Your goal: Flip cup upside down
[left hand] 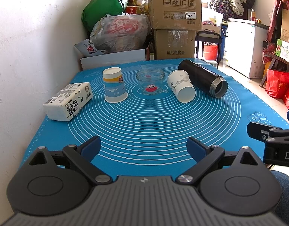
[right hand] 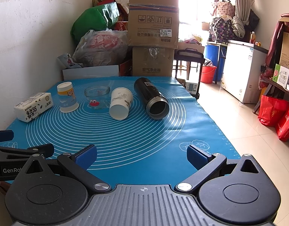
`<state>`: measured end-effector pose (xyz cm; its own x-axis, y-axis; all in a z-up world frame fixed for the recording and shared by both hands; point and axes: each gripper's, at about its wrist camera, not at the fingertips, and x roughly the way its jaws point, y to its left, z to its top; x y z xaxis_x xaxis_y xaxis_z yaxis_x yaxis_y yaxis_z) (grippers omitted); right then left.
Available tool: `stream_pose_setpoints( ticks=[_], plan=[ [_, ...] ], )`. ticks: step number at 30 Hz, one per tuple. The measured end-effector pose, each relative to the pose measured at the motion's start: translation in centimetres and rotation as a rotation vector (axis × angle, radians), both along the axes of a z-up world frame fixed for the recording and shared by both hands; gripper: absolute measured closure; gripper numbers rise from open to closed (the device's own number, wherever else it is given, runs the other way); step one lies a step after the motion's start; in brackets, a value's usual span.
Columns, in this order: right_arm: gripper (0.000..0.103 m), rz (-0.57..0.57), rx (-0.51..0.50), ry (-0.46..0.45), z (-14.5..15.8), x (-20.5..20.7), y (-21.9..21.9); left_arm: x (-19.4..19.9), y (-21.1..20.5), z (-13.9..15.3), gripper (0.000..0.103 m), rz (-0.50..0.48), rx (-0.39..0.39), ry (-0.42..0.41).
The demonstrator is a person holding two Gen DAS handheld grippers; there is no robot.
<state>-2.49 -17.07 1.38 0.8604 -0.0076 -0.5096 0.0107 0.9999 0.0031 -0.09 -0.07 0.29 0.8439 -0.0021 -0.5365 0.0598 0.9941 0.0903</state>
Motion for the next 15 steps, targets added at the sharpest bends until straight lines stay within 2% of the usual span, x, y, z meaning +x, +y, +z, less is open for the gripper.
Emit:
stream_pose_setpoints(
  ticks=[15],
  plan=[
    [0.0, 0.004, -0.001, 0.001, 0.09, 0.0, 0.07, 0.02, -0.07, 0.2, 0.006, -0.002, 0.002, 0.001]
  ],
)
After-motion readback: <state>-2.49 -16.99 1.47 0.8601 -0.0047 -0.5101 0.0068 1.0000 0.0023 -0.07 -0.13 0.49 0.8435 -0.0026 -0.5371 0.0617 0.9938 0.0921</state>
